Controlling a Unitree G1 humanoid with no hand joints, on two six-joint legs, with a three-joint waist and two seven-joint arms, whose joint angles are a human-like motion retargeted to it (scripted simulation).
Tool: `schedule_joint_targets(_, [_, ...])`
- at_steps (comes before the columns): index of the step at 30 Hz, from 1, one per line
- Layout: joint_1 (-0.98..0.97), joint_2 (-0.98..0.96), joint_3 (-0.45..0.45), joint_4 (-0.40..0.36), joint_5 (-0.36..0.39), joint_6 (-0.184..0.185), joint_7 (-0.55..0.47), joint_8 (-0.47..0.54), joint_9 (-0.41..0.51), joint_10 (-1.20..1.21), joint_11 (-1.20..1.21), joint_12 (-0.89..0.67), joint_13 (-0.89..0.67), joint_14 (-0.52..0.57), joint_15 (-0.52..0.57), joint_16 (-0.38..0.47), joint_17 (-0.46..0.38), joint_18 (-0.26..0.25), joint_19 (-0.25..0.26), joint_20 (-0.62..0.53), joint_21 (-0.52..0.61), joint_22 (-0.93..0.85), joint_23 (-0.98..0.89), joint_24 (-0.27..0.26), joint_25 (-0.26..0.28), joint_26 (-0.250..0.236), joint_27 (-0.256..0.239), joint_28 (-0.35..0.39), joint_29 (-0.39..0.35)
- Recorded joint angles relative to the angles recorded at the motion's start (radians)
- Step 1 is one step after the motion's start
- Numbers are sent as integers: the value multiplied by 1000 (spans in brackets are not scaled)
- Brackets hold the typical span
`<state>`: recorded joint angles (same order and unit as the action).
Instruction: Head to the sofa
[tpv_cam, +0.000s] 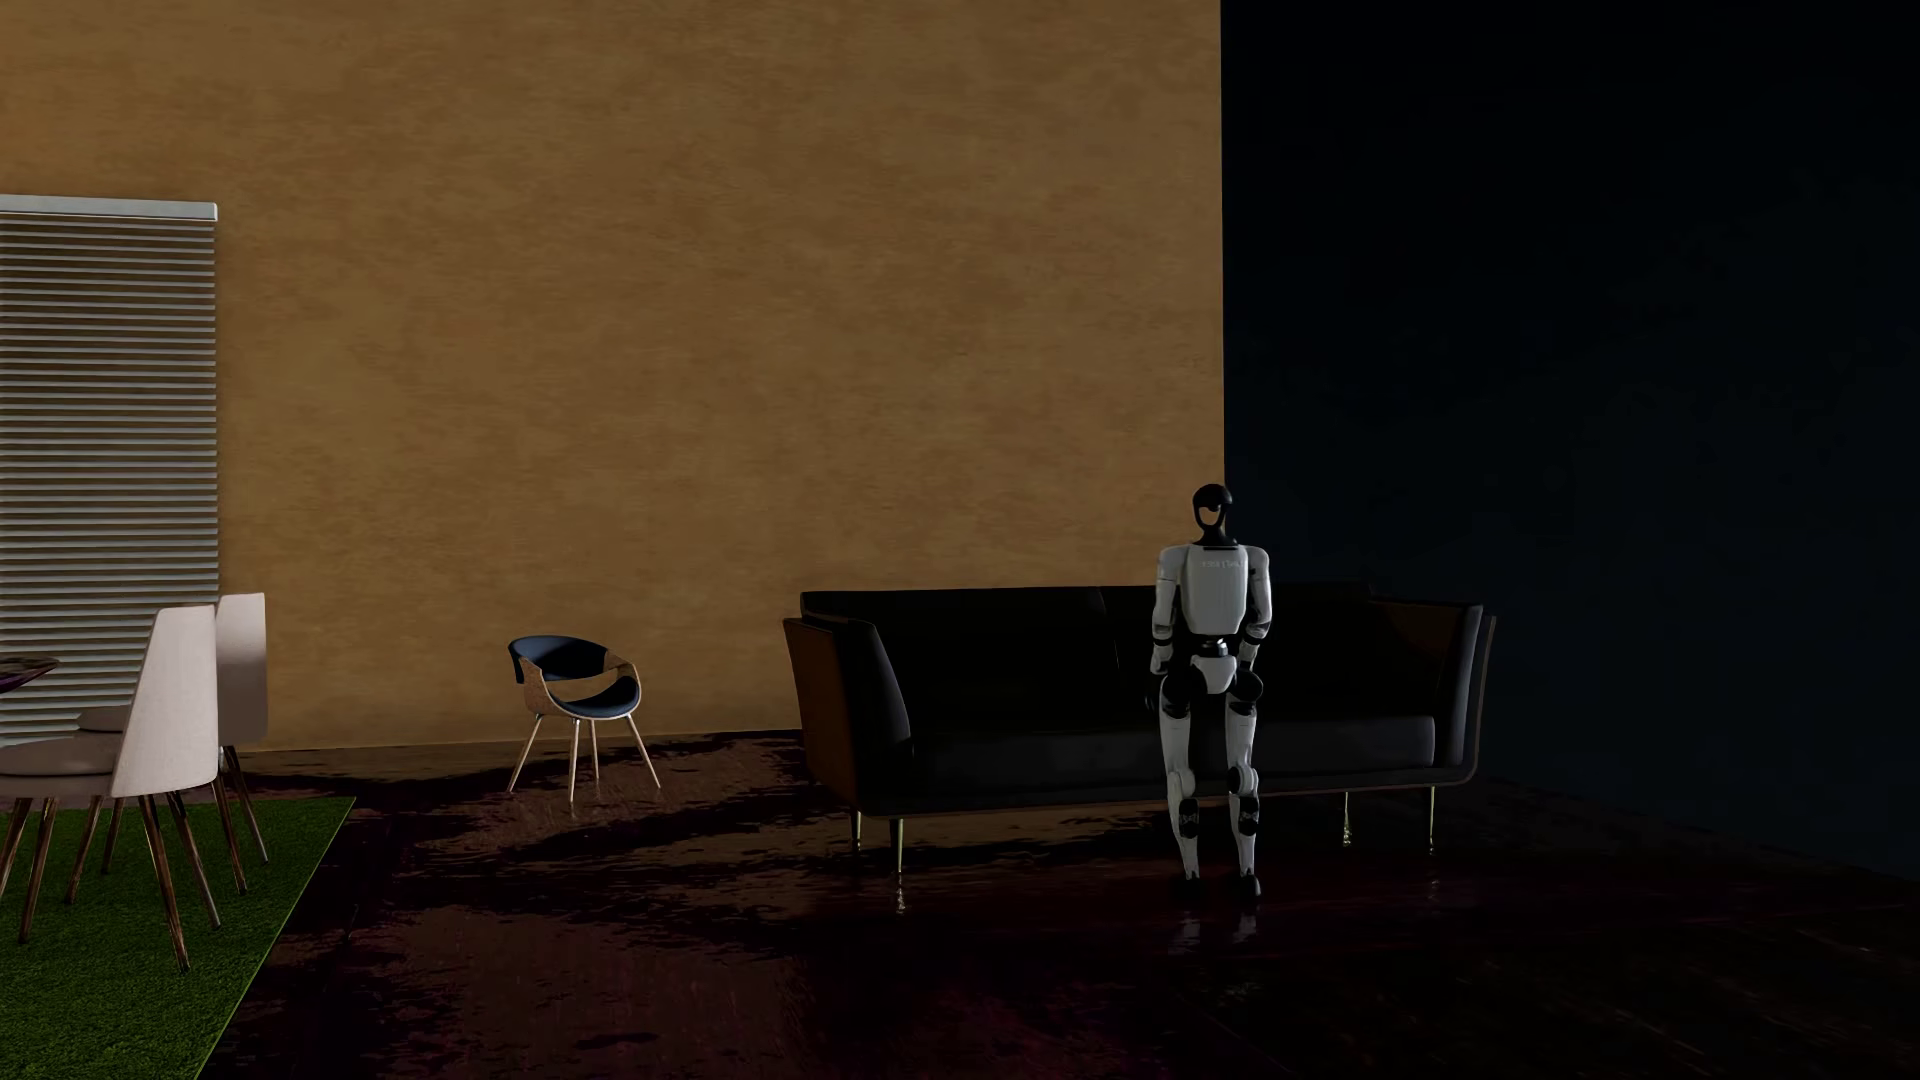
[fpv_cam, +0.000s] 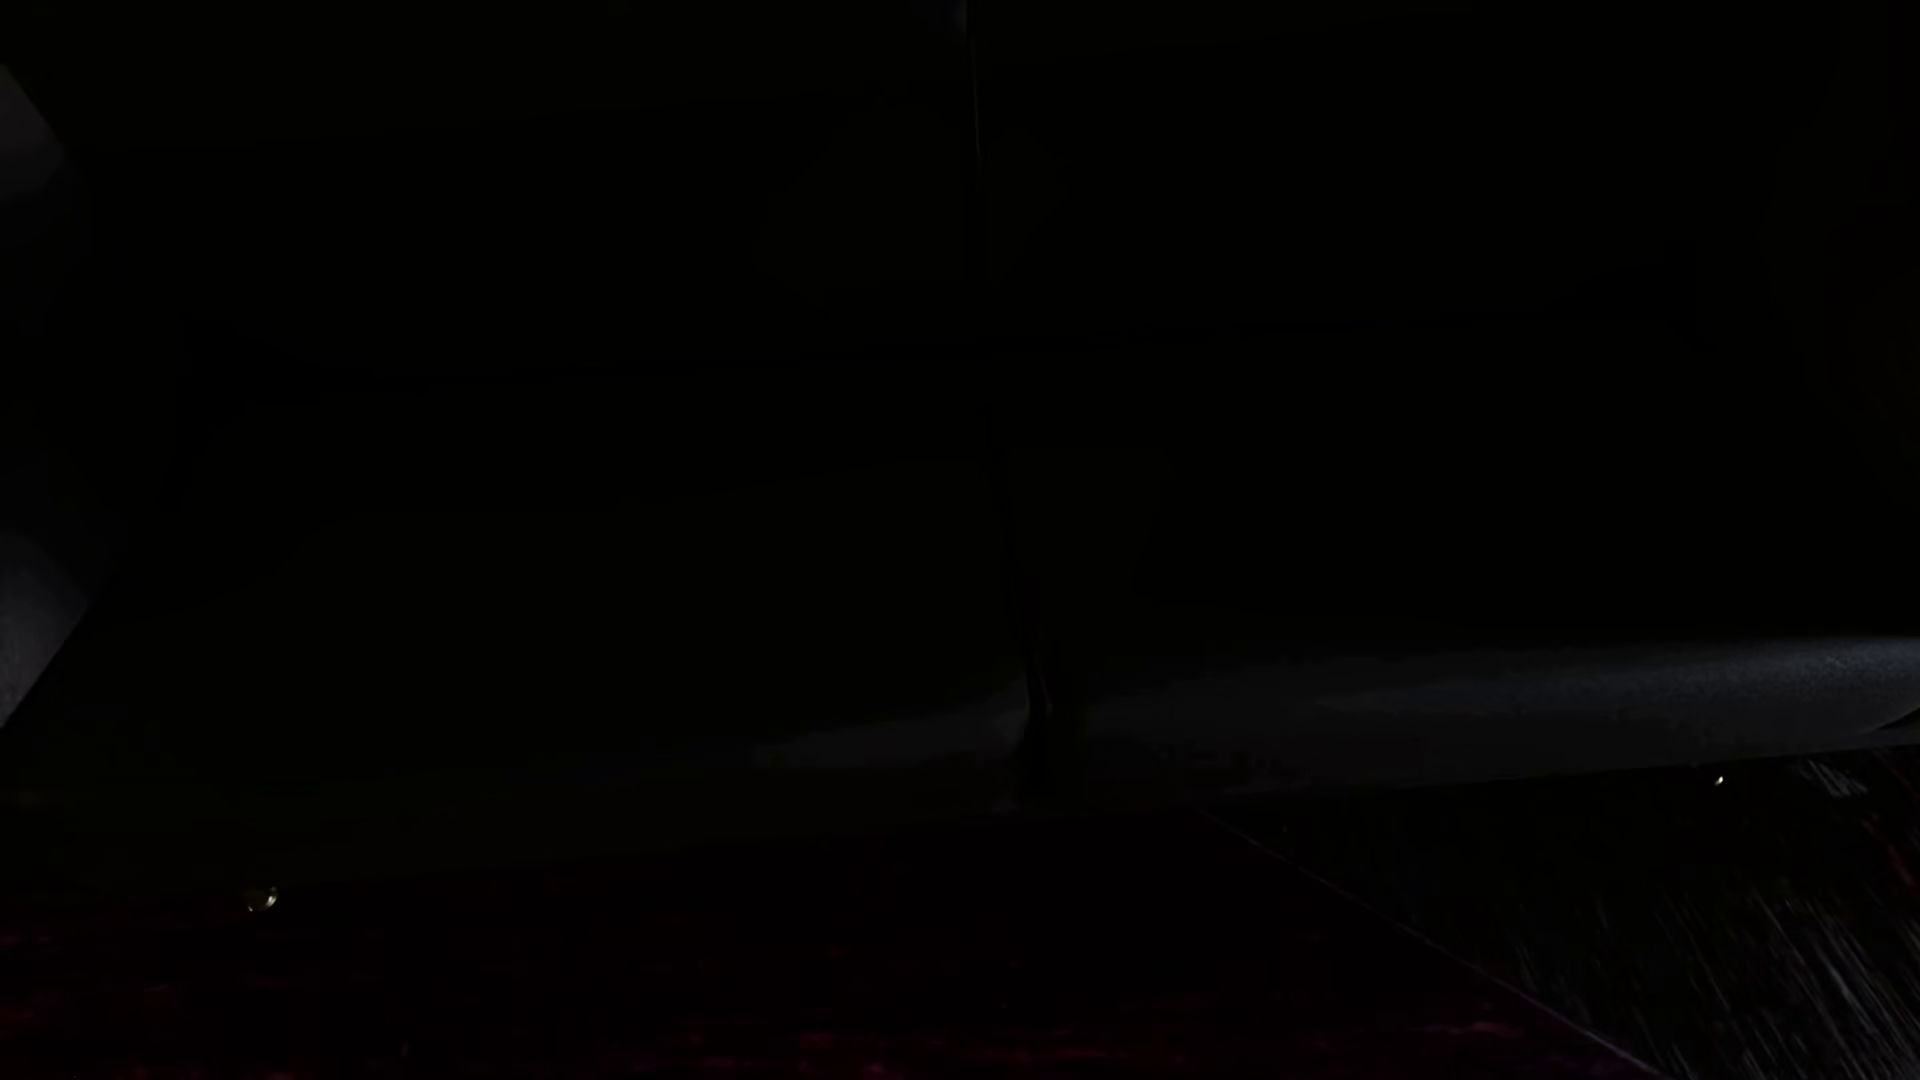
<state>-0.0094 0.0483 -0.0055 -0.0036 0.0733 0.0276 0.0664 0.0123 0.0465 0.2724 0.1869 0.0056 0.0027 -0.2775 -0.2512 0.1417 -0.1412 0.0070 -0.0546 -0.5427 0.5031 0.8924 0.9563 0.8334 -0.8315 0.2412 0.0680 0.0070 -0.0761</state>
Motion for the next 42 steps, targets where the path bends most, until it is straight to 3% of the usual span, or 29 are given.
schedule_joint_targets(23, [-12, -1, 3, 7, 7, -4, -2, -3, 18, 22, 1, 31, 0, -4, 0, 1, -25, -8, -7, -1, 41, -13, 2, -20, 38, 20, 7, 19, -3])
schedule_joint_targets(42, [-17, 2, 4, 0, -1, 0, -8, -12, 14, 38, 6, 3, -10, -6, -8, 8, -37, -6, -4, -32, 71, -6, 9, -22, 36, 15, 9, 12, -2])
